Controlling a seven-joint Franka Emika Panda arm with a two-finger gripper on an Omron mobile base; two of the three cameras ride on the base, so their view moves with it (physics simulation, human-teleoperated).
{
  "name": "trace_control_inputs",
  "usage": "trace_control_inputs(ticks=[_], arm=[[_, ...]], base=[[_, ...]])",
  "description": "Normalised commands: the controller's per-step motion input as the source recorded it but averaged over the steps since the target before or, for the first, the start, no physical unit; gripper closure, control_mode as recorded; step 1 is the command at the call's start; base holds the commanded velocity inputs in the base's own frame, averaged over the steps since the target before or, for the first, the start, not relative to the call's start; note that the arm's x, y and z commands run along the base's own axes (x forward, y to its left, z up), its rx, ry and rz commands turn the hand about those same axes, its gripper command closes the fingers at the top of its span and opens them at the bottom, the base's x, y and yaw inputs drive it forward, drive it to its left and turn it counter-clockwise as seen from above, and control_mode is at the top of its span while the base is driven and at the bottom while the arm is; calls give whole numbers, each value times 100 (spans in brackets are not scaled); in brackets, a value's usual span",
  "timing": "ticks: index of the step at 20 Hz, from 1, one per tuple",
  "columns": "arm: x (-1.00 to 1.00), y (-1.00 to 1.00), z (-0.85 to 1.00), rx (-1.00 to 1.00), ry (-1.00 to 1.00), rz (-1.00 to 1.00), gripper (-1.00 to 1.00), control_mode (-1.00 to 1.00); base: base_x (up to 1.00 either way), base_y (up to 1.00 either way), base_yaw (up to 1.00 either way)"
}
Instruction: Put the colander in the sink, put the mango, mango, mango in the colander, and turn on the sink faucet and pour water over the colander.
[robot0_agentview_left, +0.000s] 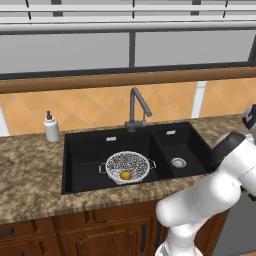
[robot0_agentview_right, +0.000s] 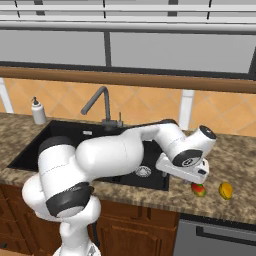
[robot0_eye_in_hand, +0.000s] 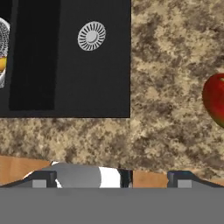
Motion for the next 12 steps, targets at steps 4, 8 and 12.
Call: trace_control_inputs(ticks=[4,8,12], arm=[[16,-32,-28,-17,-7,3,-100,-100],[29,-31,-20,-17,1,0,-100,-100],[20,-19,-19,-10,4,0,-100,-100]], base=[[0,0,0],[0,0,0],[0,0,0]])
